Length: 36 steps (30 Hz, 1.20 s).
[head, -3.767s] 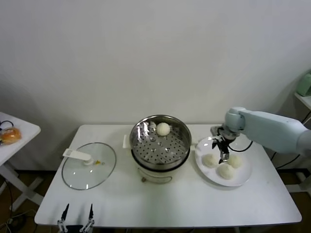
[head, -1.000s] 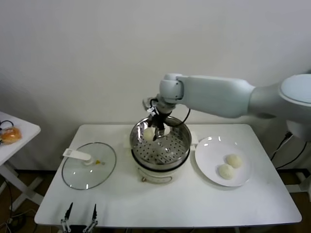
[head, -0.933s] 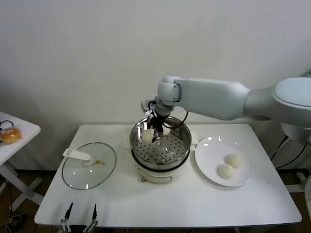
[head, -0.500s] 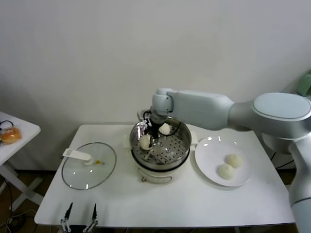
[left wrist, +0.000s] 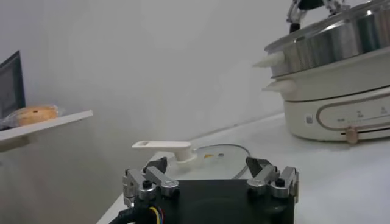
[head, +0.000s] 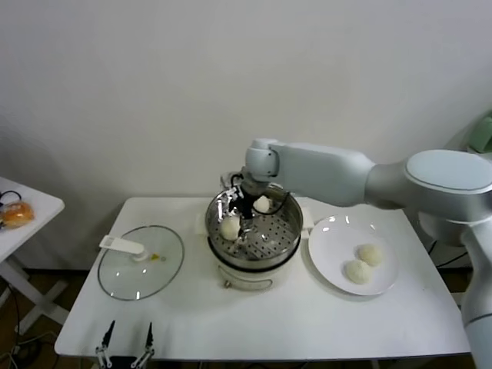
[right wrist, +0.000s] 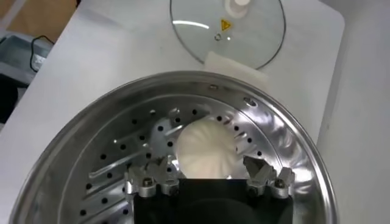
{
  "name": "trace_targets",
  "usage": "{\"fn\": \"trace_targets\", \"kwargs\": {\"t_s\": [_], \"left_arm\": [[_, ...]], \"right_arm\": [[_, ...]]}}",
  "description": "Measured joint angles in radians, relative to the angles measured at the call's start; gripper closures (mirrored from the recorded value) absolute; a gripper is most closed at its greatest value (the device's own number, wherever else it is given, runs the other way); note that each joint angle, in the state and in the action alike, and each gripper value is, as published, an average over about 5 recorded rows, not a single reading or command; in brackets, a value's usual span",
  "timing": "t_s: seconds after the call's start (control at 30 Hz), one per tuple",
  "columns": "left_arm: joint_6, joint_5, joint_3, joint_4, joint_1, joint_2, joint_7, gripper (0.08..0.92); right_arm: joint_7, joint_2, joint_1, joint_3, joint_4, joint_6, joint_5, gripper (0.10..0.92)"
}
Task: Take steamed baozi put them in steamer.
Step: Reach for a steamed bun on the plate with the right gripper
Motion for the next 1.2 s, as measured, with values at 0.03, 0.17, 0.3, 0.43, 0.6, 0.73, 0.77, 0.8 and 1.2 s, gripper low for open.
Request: {"fn": "trace_targets", "kwargs": {"t_s": [0.03, 0.17, 0.3, 0.43, 0.6, 0.73, 0.77, 0.8, 1.2], "left_arm": [[0.0, 0.0, -0.001, 0.0, 0.0, 0.0, 0.0, 0.177], [0.003, 0.002, -0.002, 0.0, 0.002, 0.0, 0.0, 0.177], [0.006, 0.003, -0.002, -0.001, 0.004, 0.002, 0.002, 0.177], [0.007, 0.003, -0.003, 0.001, 0.003, 0.005, 0.002, 0.177], [0.008, 0.002, -0.004, 0.007, 0.0, 0.006, 0.002, 0.177], [0.008, 0.003, -0.002, 0.011, -0.001, 0.004, 0.002, 0.177], [0.008, 0.003, -0.001, 0.012, -0.001, 0.003, 0.002, 0.177], [0.008, 0.004, 0.0, 0.013, -0.001, 0.002, 0.002, 0.177], [0.009, 0.017, -0.001, 0.013, 0.004, -0.003, 0.003, 0.177]], "right_arm": [[-0.01, -0.014, 0.016, -0.008, 0.006, 0.007, 0.006, 0.203], [-0.059, -0.083, 0.087, -0.054, 0.036, 0.042, 0.026, 0.203], [-0.102, -0.165, 0.161, -0.117, 0.073, 0.076, 0.029, 0.203], [-0.124, -0.249, 0.219, -0.189, 0.116, 0.096, 0.02, 0.203], [-0.134, -0.357, 0.247, -0.258, 0.174, 0.103, -0.012, 0.203], [-0.132, -0.439, 0.231, -0.28, 0.206, 0.104, -0.056, 0.203], [-0.13, -0.458, 0.221, -0.279, 0.21, 0.103, -0.07, 0.203], [-0.128, -0.476, 0.207, -0.276, 0.214, 0.103, -0.085, 0.203], [-0.11, -0.593, -0.029, -0.133, 0.195, 0.106, -0.273, 0.203]]}}
